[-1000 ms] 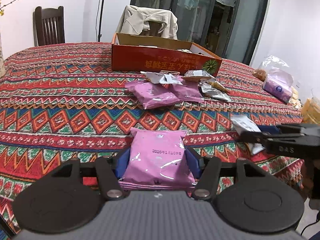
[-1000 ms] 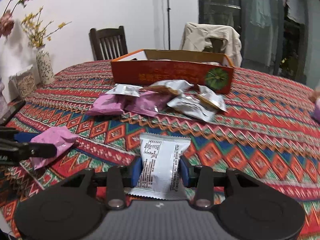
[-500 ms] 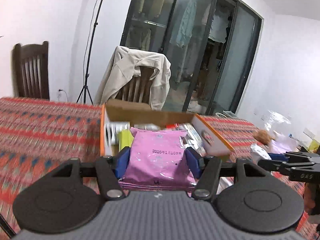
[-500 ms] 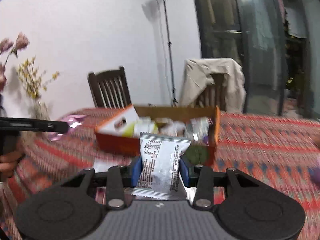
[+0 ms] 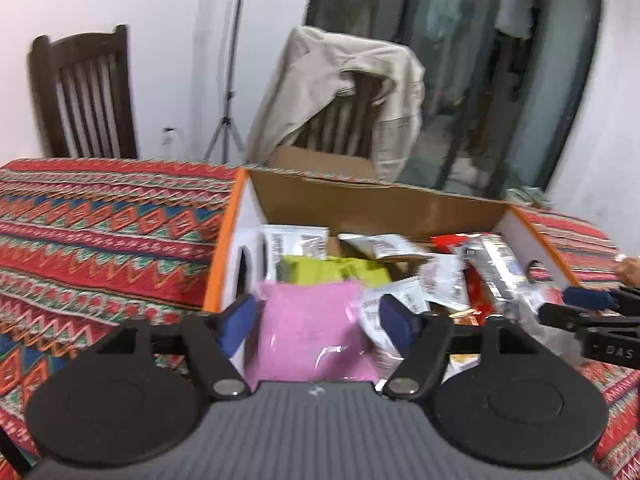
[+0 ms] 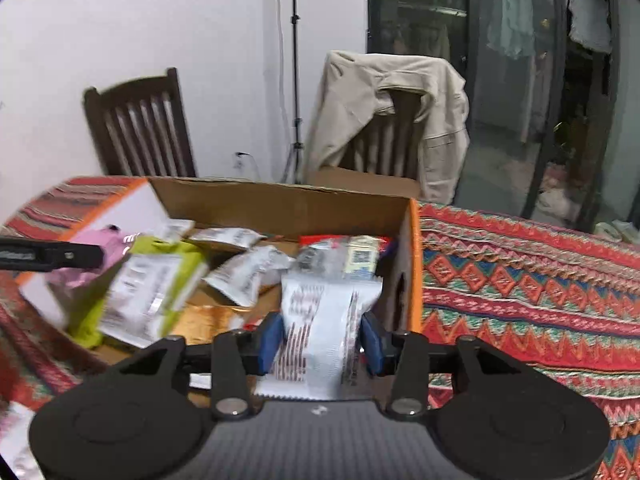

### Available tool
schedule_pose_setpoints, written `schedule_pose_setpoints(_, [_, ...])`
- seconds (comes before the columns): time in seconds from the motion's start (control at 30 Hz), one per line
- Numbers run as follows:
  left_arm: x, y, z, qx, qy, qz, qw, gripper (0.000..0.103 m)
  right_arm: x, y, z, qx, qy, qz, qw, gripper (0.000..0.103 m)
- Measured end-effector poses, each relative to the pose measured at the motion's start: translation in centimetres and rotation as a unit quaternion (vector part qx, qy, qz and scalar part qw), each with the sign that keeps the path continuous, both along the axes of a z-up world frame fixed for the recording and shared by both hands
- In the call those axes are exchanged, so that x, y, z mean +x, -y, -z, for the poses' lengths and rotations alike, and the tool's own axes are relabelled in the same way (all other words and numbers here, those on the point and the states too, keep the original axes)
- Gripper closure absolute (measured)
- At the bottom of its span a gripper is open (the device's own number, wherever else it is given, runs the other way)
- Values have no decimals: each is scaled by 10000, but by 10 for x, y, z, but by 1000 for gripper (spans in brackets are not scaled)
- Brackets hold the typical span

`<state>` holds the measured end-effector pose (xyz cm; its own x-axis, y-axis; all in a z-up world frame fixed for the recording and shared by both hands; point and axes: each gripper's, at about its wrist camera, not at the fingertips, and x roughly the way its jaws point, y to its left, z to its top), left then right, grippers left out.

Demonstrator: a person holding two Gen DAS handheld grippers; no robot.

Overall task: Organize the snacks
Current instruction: 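Drop the pink packet and white packet into the orange box, then return to the pile and grasp a white packet with the left tool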

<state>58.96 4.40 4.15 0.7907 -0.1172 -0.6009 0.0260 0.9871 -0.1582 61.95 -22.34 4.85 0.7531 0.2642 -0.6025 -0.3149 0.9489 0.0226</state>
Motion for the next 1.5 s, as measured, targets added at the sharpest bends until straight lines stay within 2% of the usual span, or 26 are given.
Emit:
schedule_pose_setpoints(0.1, [-4, -2, -4, 93, 108, 1, 9999, 21, -5, 4, -1, 200, 122, -66, 9997, 24])
schedule_pose_setpoints(0.13, [-6, -3, -6, 94, 137, 10, 9999, 21, -6, 5, -3, 268, 165, -76, 9995, 21])
schedule_pose_setpoints(0.27, [-22, -2, -22, 57, 251, 77, 9996, 20, -17, 13, -18, 266, 391, 19, 9989, 20])
schedule_pose_setpoints(0.4, [-58, 1, -48, 273, 533, 204, 9980, 17, -41, 25, -40, 321, 595, -22, 9977, 20])
schedule_pose_setpoints(0.47, [-82, 2, -60, 381, 677, 274, 9966, 15, -59, 32, -53, 323, 727, -26, 9968, 15])
schedule_pose_setpoints(0.53, [-112, 3, -71, 498, 858, 337, 9945, 11, -82, 40, -64, 370, 875, -35, 9955, 10])
schedule_pose_setpoints(0.67, [-172, 2, -81, 538, 1146, 398, 9912, 6, -139, 56, -79, 435, 1108, -115, 9928, 8])
schedule_pose_setpoints(0.77, [-215, 3, -79, 626, 1303, 306, 9890, 5, -183, 64, -80, 507, 1229, -108, 9911, 0])
schedule_pose_setpoints(0.83, [-245, 6, -75, 722, 1432, 189, 9869, 2, -211, 68, -77, 506, 1268, -92, 9906, 0])
schedule_pose_setpoints(0.93, [-283, 8, -65, 646, 1460, 94, 9871, 1, -254, 70, -65, 440, 1319, -98, 9902, 0])
schedule_pose_setpoints(1.07, [-324, 14, -44, 422, 1273, 8, 9910, 0, -303, 65, -40, 300, 1184, -142, 9924, 0])
schedule_pose_setpoints(1.17, [-350, 23, -21, 423, 1023, -88, 9938, 0, -336, 61, -11, 266, 889, -120, 9956, 0])
schedule_pose_setpoints(1.33, [-370, 36, 8, 544, 568, 24, 9969, 0, -364, 61, 33, 513, 168, -184, 9984, 0])
schedule_pose_setpoints(1.5, [-372, 38, 11, 572, 575, -60, 9967, 0, -378, 60, 45, 373, 126, -159, 9991, 0])
